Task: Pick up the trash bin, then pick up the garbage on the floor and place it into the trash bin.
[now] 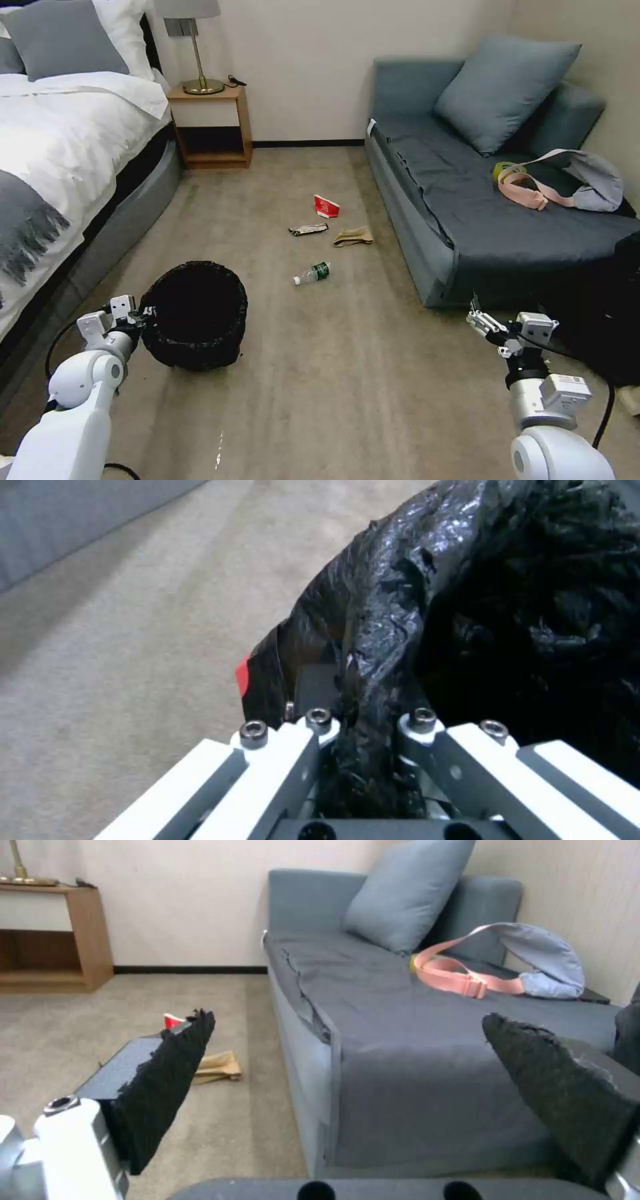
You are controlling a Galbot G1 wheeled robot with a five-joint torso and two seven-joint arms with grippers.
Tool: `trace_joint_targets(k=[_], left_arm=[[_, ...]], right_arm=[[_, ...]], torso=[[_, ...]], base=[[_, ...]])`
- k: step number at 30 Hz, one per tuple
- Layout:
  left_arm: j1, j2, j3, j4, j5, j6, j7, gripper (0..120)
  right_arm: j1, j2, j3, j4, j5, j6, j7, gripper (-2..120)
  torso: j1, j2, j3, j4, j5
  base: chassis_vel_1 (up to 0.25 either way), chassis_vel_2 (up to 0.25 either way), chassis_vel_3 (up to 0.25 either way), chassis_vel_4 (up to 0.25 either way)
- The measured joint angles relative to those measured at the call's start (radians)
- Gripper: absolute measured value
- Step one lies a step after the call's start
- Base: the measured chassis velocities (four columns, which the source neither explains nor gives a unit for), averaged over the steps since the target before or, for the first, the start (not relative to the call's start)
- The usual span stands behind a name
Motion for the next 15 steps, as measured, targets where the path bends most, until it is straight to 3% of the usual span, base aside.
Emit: trace_joint_targets(k=[7,15], left_arm=[[0.029,-0.03,-0.022,-0.041,-0.104,0.0,0.032,4],[0.07,-0.06,-0.041,-0.082,-0.147,0.004,0.041,4]], right_arm=[[-0.018,0.009,0.004,0.026,-0.01,-0.001,0.0,100],[-0.039,0.009,0.008,0.049,-0.013,-0.002,-0.006,100]], torso=[[0.0,0.0,0.0,-0.0002,0.0],[0.0,0.0,0.0,-0.0002,0.0]], base=[[0.0,0.0,0.0,0.0],[0.0,0.0,0.0,0.0]])
